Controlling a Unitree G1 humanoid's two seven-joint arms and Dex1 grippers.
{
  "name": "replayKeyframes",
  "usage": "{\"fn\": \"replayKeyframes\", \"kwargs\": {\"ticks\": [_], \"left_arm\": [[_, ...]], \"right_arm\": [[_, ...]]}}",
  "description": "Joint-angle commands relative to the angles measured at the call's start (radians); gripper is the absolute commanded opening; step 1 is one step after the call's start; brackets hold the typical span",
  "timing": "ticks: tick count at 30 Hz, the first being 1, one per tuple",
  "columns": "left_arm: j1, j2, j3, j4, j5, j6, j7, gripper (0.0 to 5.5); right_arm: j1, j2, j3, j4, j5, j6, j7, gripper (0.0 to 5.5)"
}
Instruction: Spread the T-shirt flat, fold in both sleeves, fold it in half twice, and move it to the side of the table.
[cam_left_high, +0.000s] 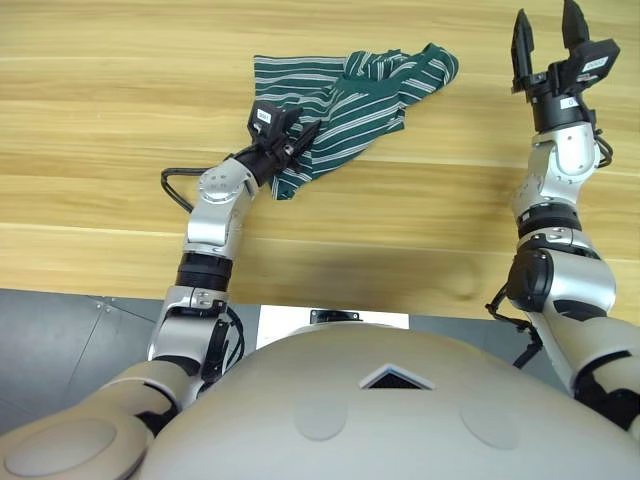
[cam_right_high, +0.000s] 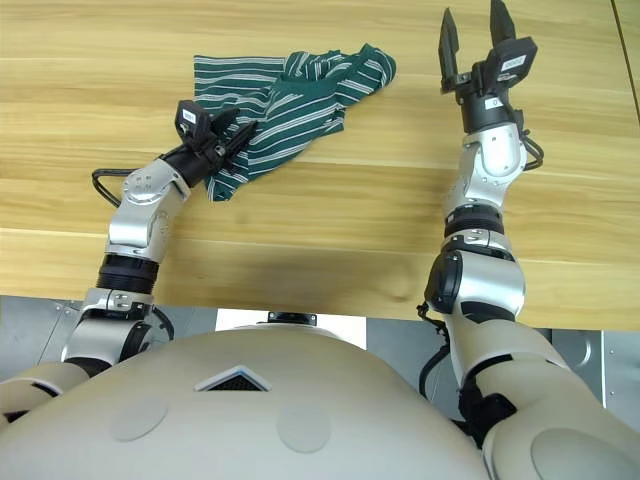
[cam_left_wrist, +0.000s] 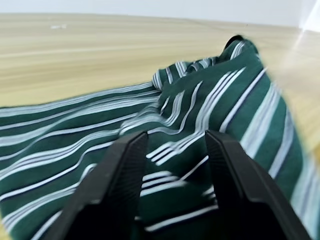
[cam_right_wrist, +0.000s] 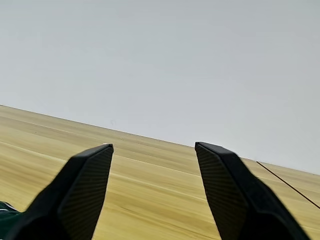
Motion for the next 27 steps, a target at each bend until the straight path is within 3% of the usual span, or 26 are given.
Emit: {"fn": "replayKeyframes", "kwargs": {"ticks": [1,6,9,13,20,23,27], "left_arm": [[-0.021,0.004,0.007,0.018,0.040,-0.035,0.034,2.00],[0.044,0.005,0.003,-0.125,-0.001,-0.106,-0.021,2.00],[0.040,0.036,0.066,-0.158,-0.083,-0.083,-0.074,2.00],[-0.029,0.079,0.162,-0.063,-0.169,-0.024,-0.117,2.00],[-0.124,0.128,0.084,0.153,-0.158,0.026,-0.380,2.00],[-0.152,0.131,0.100,0.210,-0.200,0.037,-0.493,2.45],[-0.199,0.135,0.122,0.311,-0.183,0.002,-0.506,3.00]], "right_arm": [[-0.020,0.000,0.017,-0.002,-0.019,-0.008,-0.006,3.05],[-0.015,0.003,0.023,-0.009,-0.024,-0.012,-0.006,3.05],[-0.014,0.003,0.027,-0.007,-0.027,-0.012,-0.008,3.05],[-0.018,0.001,0.029,-0.001,-0.028,-0.011,-0.009,3.05],[-0.038,0.001,0.039,0.015,-0.033,-0.005,-0.005,3.05],[-0.044,0.001,0.042,0.023,-0.035,-0.004,-0.006,3.05],[-0.047,0.000,0.044,0.033,-0.037,-0.007,-0.008,3.05]]}}
